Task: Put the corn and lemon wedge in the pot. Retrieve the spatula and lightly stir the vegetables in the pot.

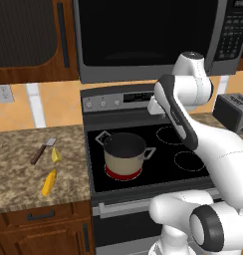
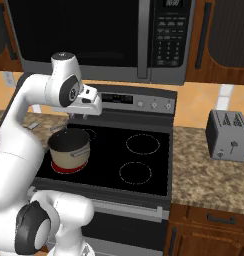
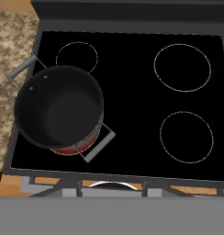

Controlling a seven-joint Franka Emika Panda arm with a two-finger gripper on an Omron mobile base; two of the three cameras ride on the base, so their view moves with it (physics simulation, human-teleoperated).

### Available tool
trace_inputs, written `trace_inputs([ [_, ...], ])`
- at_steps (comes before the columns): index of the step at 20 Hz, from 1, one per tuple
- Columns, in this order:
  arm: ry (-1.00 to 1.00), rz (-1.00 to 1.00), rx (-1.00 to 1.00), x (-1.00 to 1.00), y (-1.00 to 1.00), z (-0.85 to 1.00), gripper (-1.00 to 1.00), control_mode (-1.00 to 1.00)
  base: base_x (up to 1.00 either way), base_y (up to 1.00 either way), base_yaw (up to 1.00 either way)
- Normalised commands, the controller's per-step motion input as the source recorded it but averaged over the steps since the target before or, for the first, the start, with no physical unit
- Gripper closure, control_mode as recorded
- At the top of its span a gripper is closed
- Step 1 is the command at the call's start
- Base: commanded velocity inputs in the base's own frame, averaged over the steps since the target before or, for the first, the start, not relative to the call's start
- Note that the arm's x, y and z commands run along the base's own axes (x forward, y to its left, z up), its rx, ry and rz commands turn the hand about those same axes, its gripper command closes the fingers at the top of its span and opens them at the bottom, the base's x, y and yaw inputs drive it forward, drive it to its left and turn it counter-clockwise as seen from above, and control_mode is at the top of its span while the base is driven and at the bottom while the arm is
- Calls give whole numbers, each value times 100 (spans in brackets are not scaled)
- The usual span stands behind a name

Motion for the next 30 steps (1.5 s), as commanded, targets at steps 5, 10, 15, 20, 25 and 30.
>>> trace_inputs([
  [5,0,0,0,0,0,0,-100,100,-2,9,0],
  [10,0,0,0,0,0,0,-100,100,-2,62,0],
  [15,0,0,0,0,0,0,-100,100,0,60,0],
  [20,0,0,0,0,0,0,-100,100,0,59,0],
  [25,0,0,0,0,0,0,-100,100,0,44,0],
  [30,6,1,0,0,28,-8,-100,-100,0,0,0],
])
